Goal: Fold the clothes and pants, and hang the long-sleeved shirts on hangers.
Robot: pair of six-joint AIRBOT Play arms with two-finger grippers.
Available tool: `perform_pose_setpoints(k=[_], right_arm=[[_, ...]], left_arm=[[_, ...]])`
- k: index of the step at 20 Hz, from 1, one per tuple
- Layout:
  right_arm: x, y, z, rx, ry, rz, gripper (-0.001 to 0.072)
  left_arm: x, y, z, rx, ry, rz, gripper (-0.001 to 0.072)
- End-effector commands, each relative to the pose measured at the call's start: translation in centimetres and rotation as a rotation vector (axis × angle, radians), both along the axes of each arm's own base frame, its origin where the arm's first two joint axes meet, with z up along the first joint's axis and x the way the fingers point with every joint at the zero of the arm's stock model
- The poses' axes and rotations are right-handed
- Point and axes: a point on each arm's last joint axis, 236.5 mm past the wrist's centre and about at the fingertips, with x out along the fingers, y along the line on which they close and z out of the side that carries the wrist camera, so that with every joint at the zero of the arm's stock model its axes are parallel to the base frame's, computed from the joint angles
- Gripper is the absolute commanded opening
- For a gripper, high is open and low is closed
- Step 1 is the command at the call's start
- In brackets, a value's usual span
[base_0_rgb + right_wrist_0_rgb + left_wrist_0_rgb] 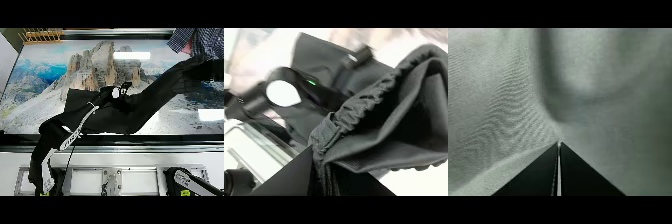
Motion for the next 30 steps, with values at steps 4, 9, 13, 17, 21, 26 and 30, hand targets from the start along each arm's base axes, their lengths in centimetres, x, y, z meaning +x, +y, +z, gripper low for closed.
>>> perform_pose_setpoints(k=[4,9,13,17,21,26,30], right_arm=[[0.7,7.5,1.7,0.058,-0.08,0.115,0.0021],[1.1,14.1,2.0,0.088,-0.101,0.248,0.0021],[1.9,21.0,2.1,0.156,-0.113,0.352,0.0021],[3.2,28.5,-1.0,0.191,-0.082,0.389,0.0021],[4.6,35.5,-7.1,0.197,-0.024,0.36,0.0021],[6.4,42.6,-15.9,0.163,-0.007,0.248,0.0021],[6.1,47.0,-21.0,0.138,-0.025,0.177,0.0101]], left_arm=[[4.0,2.9,3.3,-0.035,-0.053,0.083,0.0004],[11.1,11.7,11.3,-0.089,-0.2,0.241,0.0004],[14.3,21.2,18.1,-0.107,-0.298,0.394,0.0004],[14.6,30.2,23.4,-0.095,-0.375,0.52,0.0004],[13.5,37.1,27.4,-0.079,-0.431,0.636,0.0004],[12.0,41.3,30.5,-0.06,-0.491,0.696,0.0004],[11.5,41.7,31.6,-0.062,-0.514,0.706,0.0004]])
